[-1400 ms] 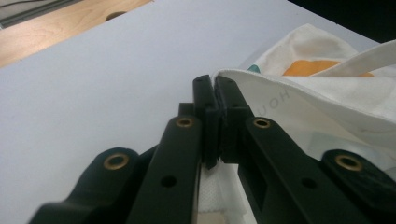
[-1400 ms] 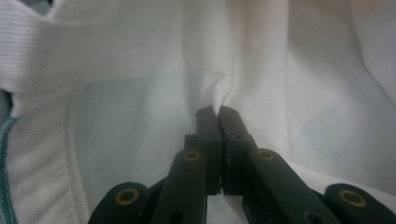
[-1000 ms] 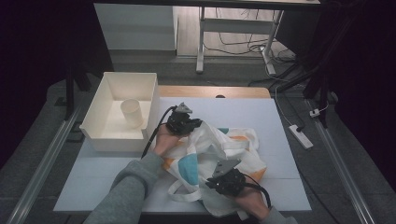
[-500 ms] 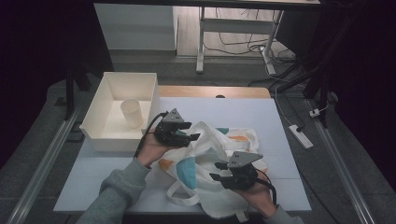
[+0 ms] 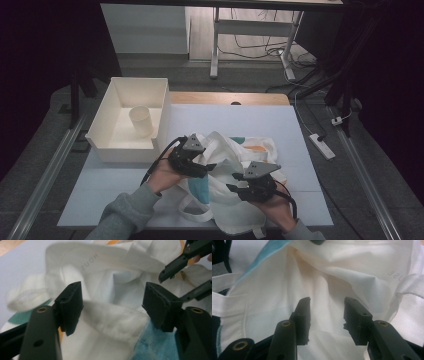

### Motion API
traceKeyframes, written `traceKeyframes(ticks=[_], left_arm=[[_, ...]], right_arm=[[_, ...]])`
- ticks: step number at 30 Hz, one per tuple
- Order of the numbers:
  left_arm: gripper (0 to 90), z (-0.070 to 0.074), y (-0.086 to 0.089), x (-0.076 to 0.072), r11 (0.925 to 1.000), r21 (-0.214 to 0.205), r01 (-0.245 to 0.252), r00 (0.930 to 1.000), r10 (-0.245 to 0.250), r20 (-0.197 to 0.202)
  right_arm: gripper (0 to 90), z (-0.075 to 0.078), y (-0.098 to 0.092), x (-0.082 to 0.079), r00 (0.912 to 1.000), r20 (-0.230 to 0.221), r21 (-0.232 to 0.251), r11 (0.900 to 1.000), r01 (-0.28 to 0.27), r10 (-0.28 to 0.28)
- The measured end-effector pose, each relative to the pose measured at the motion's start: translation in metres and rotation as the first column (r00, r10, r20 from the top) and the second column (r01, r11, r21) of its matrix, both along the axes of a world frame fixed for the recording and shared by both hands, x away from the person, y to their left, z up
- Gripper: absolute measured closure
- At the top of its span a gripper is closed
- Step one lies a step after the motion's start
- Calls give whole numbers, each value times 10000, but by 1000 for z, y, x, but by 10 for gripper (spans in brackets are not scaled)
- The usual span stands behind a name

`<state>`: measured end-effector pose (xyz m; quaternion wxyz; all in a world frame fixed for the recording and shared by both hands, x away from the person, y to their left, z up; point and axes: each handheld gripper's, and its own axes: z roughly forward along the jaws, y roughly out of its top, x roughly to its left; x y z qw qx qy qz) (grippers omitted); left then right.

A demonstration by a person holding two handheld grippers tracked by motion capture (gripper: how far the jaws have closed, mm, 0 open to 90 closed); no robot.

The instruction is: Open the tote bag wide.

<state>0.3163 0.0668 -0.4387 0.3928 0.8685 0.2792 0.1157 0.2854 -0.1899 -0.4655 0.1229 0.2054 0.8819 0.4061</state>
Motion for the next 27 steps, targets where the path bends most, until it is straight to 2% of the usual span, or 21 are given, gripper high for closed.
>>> traceKeyframes(ticks=[4, 8, 10, 14, 17, 20, 23, 27], left_arm=[[282, -1, 7, -11, 9998, -1, -186, 9998, 186, 40], [334, -3, 15, -18, 9999, 88, -125, 9998, 126, -126], [425, -6, 19, -18, 9999, 155, -74, 9995, 79, -293], [670, -17, 32, -16, 9994, 316, -108, 9972, 131, -742], [841, -24, 42, -16, 9987, 472, -204, 9961, 243, -848], [868, -28, 50, -15, 9986, 400, -338, 9952, 373, -909], [875, -29, 53, -15, 9984, 419, -376, 9949, 413, -924], [876, -32, 56, -14, 9984, 398, -414, 9944, 450, -953]], right_arm=[[572, -1, 0, 0, 10000, -16, -10, 10000, 51, -51], [573, -2, -1, 1, 9999, 73, -200, 9997, 152, -151], [576, -3, -1, 2, 9994, 195, -395, 9988, 294, -286], [579, -5, -4, 6, 9972, 395, -688, 9954, 667, -641], [575, -5, -8, 10, 9909, 836, -1215, 9859, 1154, -1056], [575, -6, -15, 17, 9869, 662, -1208, 9806, 1544, -1473], [575, -7, -21, 23, 9787, 1011, -1581, 9683, 1932, -1788], [578, -8, -31, 30, 9707, 1092, -1823, 9556, 2315, -2143]])
